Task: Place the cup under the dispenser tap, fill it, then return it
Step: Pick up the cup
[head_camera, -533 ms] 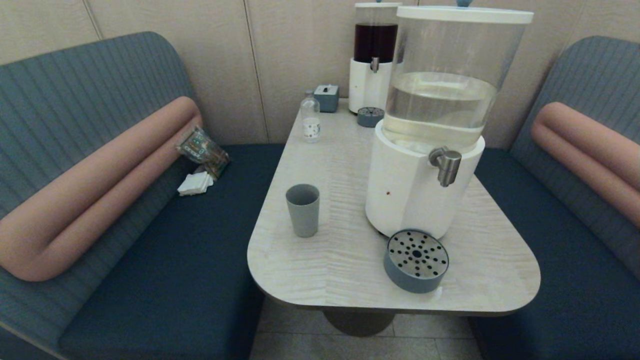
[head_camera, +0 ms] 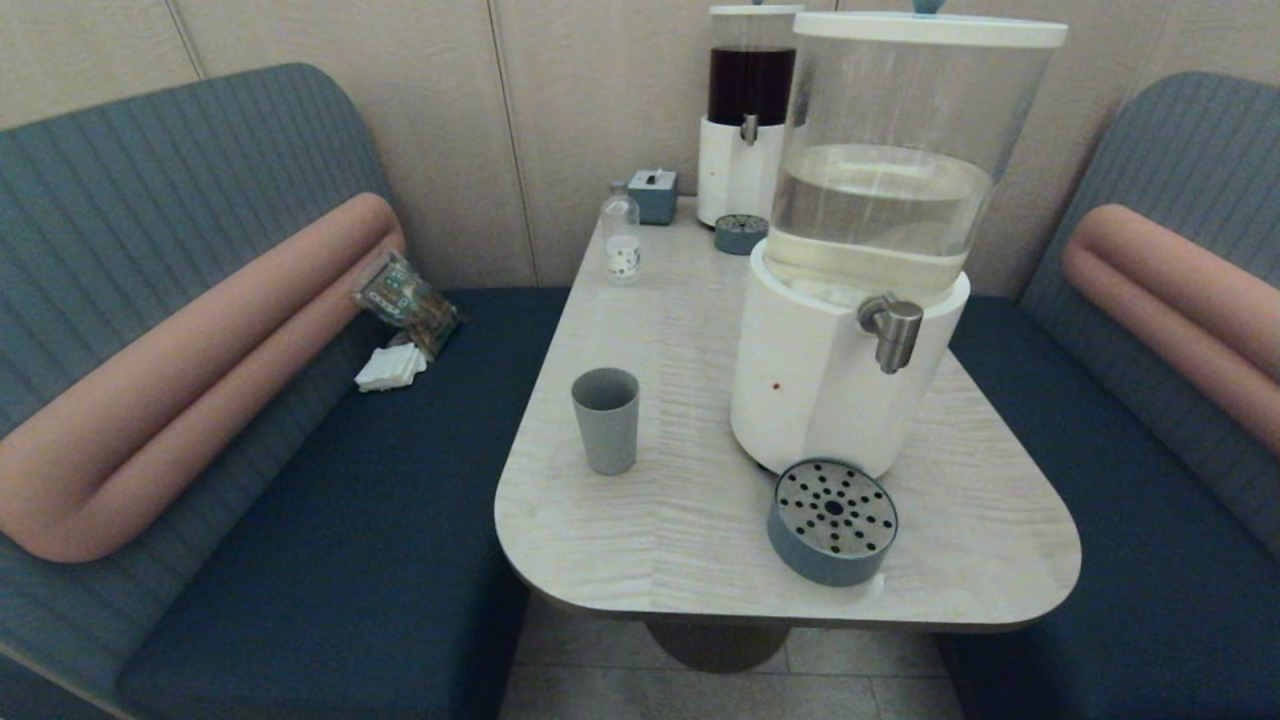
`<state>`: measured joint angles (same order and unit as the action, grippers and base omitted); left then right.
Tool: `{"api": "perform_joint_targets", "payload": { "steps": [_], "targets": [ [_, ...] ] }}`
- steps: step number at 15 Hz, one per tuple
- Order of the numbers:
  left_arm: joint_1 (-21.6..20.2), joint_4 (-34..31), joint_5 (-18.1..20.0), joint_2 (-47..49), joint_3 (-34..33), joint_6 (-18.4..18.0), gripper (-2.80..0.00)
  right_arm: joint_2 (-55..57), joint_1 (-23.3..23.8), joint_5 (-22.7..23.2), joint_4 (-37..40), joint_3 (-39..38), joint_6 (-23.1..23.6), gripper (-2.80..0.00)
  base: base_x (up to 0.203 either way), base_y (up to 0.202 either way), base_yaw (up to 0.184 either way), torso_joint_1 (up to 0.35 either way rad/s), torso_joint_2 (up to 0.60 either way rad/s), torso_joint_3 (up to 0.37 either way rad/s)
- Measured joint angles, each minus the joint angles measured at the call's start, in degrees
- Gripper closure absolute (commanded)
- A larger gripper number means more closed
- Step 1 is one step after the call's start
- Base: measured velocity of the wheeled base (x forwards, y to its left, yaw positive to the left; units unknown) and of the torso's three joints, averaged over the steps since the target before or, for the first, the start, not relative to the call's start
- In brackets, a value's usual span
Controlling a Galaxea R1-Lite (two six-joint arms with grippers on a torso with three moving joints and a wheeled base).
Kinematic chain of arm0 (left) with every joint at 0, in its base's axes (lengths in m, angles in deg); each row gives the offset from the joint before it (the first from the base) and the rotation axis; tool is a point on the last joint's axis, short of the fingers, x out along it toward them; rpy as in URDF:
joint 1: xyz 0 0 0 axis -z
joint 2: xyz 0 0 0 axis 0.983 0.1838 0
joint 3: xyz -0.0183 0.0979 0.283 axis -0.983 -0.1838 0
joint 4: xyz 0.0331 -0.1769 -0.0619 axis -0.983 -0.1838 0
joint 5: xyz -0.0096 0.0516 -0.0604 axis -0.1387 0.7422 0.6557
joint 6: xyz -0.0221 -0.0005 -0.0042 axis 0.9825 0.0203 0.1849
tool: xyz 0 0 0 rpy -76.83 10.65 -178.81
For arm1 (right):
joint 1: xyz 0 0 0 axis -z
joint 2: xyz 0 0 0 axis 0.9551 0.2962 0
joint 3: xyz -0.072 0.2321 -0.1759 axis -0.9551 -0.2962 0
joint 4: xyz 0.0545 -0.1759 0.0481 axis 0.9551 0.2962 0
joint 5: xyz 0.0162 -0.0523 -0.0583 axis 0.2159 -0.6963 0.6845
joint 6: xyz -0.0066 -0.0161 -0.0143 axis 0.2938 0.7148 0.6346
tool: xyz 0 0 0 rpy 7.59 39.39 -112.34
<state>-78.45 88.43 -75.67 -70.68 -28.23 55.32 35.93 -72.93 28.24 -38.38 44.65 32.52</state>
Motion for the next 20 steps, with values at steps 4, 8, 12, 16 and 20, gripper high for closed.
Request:
{"api": "perform_joint_targets", "payload": {
  "steps": [4,8,12,16,20],
  "targets": [
    [0.0,0.0,0.0,0.0,0.0,0.0,0.0,0.0,0.0,0.0,-0.1,0.0,0.0,0.0,0.0,0.0,0.0,0.0,0.0,0.0],
    [0.0,-0.5,0.0,0.1,1.5,0.0,0.0,0.0,0.0,0.0,-0.1,0.0,0.0,0.0,0.0,0.0,0.0,0.0,0.0,0.0],
    [0.2,-1.1,3.9,6.2,15.4,1.2,0.0,0.0,0.0,0.0,-0.1,0.0,0.0,0.0,0.0,0.0,0.0,0.0,0.0,0.0],
    [0.7,2.5,6.7,24.9,28.0,6.4,0.0,0.0,0.0,0.0,-0.1,0.0,0.0,0.0,0.0,0.0,0.0,0.0,0.0,0.0],
    [0.8,14.6,14.0,46.2,32.9,6.1,0.0,0.0,0.0,0.0,-0.1,0.0,0.0,0.0,0.0,0.0,0.0,0.0,0.0,0.0]
  ]
}}
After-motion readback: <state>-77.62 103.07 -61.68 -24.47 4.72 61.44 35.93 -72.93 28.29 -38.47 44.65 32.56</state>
